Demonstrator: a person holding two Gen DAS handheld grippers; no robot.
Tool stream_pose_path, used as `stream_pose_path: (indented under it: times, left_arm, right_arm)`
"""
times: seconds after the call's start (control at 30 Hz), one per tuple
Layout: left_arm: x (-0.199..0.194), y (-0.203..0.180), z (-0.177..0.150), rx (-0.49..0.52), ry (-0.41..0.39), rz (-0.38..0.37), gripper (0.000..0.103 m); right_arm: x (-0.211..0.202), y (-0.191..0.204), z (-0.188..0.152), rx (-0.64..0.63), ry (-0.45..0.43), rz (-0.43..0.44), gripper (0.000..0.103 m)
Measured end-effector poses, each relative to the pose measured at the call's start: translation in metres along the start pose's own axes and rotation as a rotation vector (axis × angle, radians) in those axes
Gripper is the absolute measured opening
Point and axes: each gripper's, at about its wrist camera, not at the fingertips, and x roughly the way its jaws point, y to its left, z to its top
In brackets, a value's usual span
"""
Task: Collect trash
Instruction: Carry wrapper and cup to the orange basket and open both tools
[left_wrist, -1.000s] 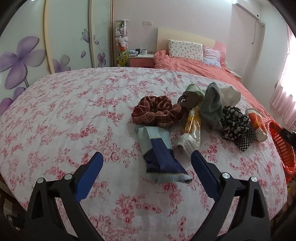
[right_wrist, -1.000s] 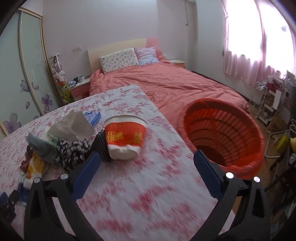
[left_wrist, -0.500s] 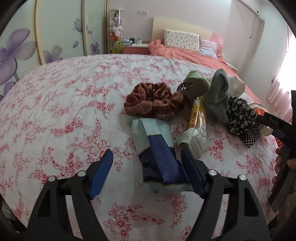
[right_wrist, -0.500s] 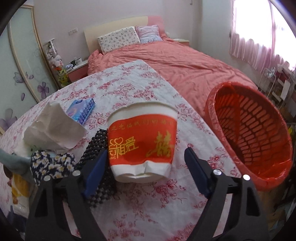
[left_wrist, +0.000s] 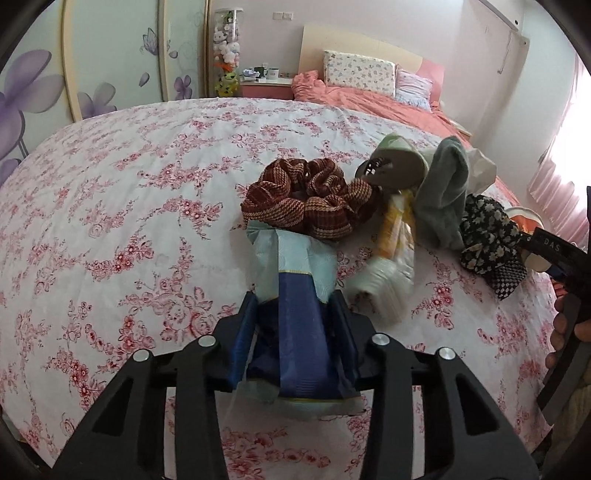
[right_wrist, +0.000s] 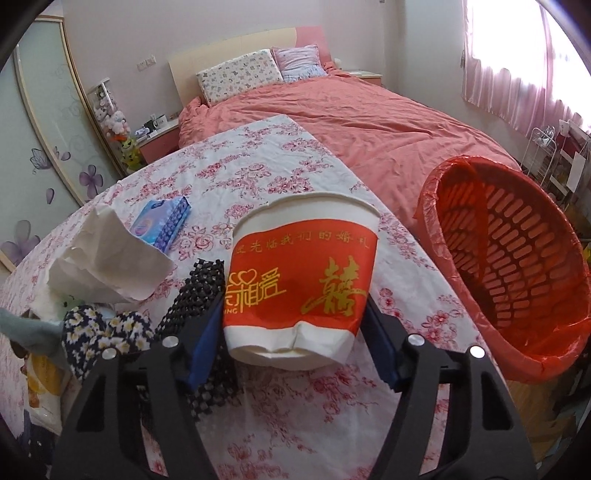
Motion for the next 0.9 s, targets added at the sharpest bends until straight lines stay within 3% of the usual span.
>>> stream_pose_path:
  times: [0.5,0.67,0.9]
  left_arm:
    - [-0.065,-0.002,0.012,0.015,-0.143,-0.01,0.039]
    - [-0.084,-0.031,0.03,0.044,-0.195,-0.068,0.039]
    - [-0.088,-0.106,0.048,0.153,-0.229,-0.2,0.039]
  right_arm:
    - [-0.071,-0.013,-0.008,-0.028,-0.107,0.045,0.068]
    - [-0.108,-0.026,-0.006,-0.035,-0.173,0.054,0.068]
    - [-0.15,-0.059,-0.002,-0.031,-0.262,0.021,0.068]
